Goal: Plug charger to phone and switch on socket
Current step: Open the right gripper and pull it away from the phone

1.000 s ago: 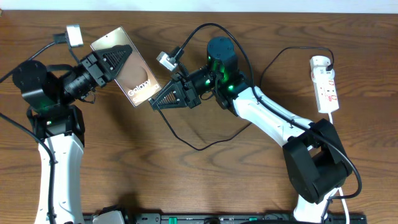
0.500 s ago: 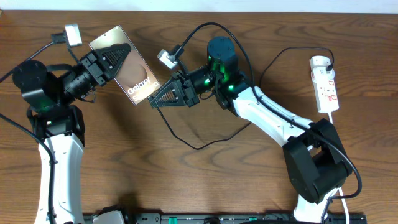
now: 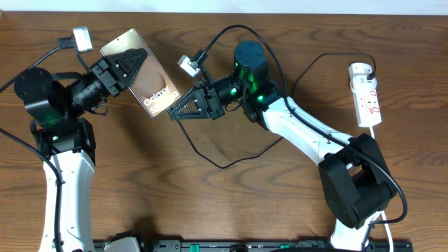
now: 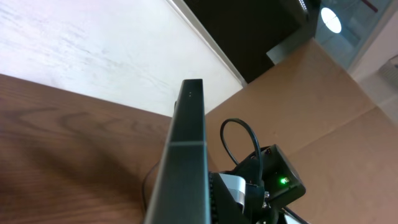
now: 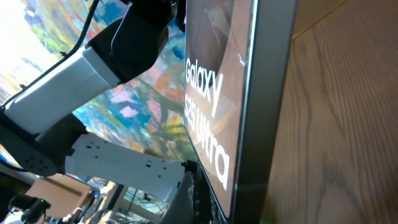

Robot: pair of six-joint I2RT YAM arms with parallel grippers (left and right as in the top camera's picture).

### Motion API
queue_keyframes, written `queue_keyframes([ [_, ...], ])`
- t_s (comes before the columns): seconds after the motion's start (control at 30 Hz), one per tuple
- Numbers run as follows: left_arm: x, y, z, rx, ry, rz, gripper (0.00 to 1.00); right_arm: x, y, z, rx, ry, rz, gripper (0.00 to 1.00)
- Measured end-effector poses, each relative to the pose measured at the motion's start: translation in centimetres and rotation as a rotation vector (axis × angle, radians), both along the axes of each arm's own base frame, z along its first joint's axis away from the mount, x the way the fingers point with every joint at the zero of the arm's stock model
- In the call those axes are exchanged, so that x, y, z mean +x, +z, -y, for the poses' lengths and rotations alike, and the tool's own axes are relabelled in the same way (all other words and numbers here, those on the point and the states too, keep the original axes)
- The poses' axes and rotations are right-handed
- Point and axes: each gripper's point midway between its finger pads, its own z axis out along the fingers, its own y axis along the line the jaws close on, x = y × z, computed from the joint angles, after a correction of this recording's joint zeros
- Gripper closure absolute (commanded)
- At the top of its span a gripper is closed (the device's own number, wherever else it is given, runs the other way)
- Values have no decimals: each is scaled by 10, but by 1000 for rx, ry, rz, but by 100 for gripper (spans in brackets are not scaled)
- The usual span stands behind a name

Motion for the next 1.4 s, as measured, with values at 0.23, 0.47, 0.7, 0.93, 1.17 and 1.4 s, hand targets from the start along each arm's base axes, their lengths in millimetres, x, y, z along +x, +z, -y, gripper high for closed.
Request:
queue_keyframes([
  [0.23, -2, -7, 5, 16, -22, -1, 93, 20, 6, 2, 17, -90, 23, 1],
  [0.47, -5, -10, 10, 15, -52, -9, 93, 29, 10, 0, 24, -136, 31, 1],
  [0.7, -6, -12, 10, 12, -55, -21, 93, 38, 2, 4, -19, -166, -26, 1],
  [0.93, -8, -47, -11, -15, -3, -199, 93, 75, -17, 33, -104, -292, -143, 1],
  [1.17, -26, -119, -35, 35, 118, -481, 93, 104, -65, 68, -295, -457, -320, 1],
  [1.4, -47, -175, -47, 243, 216, -655, 93, 95, -155, 107, -727, -669, -417, 1],
])
